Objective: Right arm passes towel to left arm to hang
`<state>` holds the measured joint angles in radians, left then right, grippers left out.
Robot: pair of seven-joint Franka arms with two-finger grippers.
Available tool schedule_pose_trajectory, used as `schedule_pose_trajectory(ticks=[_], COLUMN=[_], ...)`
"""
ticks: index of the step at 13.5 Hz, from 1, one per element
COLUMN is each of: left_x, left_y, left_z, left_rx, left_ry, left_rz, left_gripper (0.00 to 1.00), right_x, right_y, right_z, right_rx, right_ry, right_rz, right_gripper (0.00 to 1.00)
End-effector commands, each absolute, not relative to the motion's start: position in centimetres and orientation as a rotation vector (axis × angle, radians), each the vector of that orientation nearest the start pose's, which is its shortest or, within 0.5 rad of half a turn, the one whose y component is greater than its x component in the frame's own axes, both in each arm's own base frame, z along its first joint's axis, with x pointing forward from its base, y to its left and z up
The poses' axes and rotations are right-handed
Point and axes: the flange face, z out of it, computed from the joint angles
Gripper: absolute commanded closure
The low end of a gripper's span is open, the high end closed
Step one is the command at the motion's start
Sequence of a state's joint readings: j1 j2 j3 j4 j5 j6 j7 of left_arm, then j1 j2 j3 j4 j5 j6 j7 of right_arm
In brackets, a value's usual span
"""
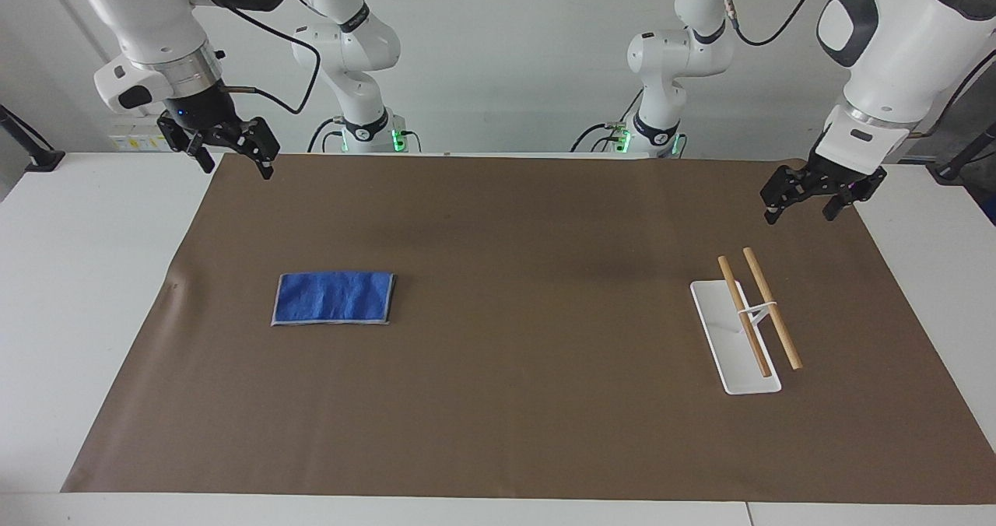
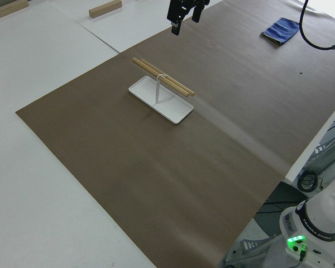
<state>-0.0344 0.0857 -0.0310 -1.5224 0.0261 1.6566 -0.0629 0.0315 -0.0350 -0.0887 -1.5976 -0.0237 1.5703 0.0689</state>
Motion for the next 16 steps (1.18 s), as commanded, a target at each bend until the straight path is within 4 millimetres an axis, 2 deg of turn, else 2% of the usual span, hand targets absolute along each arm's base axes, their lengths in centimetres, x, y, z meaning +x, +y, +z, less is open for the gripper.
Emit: schedule_pose_trajectory(ticks=[1, 6, 16], left_x=[57.9, 57.9, 57.9], left_y=[-3.3, -3.3, -3.3], left_z=[60.8, 60.8, 60.8], left_rx=[-3.131, -3.131, -3.131], left_ry=[0.006, 0.006, 0.006], left_rz=[-0.078, -0.078, -0.078], left_gripper=[0.00, 0.00, 0.00], right_x=[54.3, 54.0, 53.7], right_y=[-3.6, -3.4, -3.4], right_z=[63.4, 62.6, 62.3], right_rx=[-3.165, -3.164, -3.163], right_ry=[0.176, 0.177, 0.175], right_rz=[-0.005, 0.019, 0.029], right_gripper=[0.00, 0.00, 0.00])
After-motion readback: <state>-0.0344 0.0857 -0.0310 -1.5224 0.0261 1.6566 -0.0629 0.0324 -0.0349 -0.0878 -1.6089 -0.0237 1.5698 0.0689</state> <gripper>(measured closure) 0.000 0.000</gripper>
